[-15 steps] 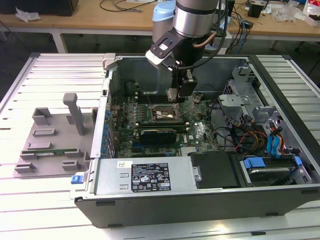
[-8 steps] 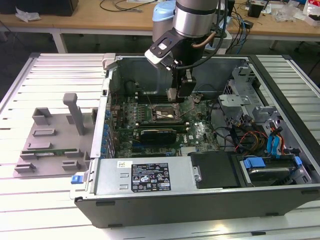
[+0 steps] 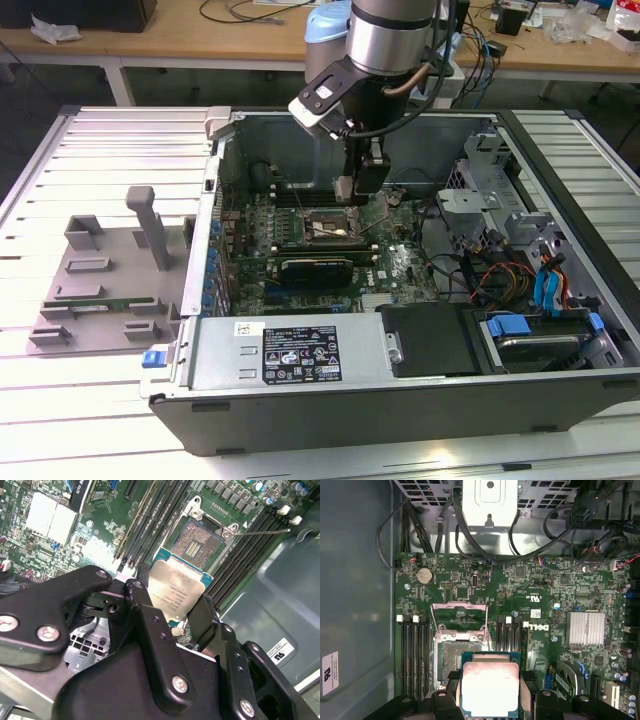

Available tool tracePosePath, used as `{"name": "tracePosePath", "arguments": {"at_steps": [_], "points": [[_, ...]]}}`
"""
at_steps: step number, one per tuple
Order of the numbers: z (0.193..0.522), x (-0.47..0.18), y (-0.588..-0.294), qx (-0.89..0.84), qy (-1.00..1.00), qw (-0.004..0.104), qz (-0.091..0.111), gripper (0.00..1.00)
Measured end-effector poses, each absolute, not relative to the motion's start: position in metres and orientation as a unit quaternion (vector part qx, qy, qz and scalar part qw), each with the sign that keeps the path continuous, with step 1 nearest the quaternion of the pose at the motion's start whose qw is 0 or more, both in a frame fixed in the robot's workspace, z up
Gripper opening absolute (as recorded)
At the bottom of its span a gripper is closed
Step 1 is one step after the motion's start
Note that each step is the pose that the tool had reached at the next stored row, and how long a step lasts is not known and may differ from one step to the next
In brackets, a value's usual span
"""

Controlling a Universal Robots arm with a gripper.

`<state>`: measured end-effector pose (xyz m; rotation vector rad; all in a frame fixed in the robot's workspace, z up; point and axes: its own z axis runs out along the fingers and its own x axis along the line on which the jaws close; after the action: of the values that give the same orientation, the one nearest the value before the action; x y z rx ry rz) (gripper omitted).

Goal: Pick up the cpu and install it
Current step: 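Place the cpu into insertion slot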

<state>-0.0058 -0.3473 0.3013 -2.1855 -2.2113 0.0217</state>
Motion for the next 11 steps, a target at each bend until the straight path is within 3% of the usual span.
{"name": "tracePosePath", "arguments": {"at_steps": [11], "points": [[0.2999,-0.0065,-0.3465,-0.671,-0.741,0.016,0.008,0.55]]}}
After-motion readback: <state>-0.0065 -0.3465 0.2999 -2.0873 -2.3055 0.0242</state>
